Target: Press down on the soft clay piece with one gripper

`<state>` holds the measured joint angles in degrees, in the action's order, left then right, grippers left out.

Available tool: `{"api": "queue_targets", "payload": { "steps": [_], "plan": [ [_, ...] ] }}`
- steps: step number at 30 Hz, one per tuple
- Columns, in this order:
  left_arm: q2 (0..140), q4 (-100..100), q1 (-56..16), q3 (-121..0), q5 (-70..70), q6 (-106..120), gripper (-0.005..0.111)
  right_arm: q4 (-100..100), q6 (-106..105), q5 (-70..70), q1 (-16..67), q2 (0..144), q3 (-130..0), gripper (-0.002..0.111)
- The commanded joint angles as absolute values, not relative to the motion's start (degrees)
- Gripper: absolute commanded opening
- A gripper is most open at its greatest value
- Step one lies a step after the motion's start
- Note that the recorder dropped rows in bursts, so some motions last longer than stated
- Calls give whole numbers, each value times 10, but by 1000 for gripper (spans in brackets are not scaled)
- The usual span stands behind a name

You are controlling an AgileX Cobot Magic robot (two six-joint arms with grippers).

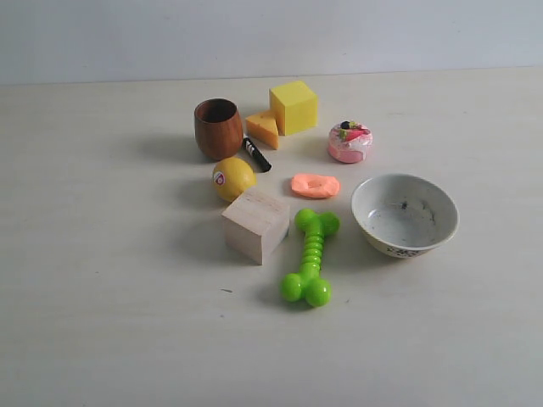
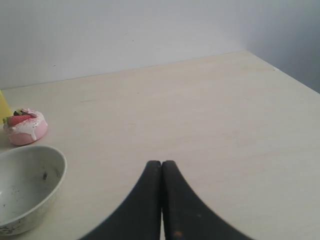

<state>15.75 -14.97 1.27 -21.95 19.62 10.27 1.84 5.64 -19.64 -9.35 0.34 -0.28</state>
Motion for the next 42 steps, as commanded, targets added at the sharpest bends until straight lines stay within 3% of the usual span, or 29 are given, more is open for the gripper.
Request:
{"api": "queue_targets", "payload": {
  "steps": [1,16,26,42],
  "plan": [
    [117,-156,14,-158,128,101,0,19,57,-194,-93,0,0,0],
    [104,-158,14,-77,102,103,0,19,57,-194,-93,0,0,0],
    [18,-120,14,0,102,103,0,19,57,-194,-93,0,0,0],
    [0,-27,14,0,183,9,0,19,57,-194,-93,0,0,0]
  ]
}}
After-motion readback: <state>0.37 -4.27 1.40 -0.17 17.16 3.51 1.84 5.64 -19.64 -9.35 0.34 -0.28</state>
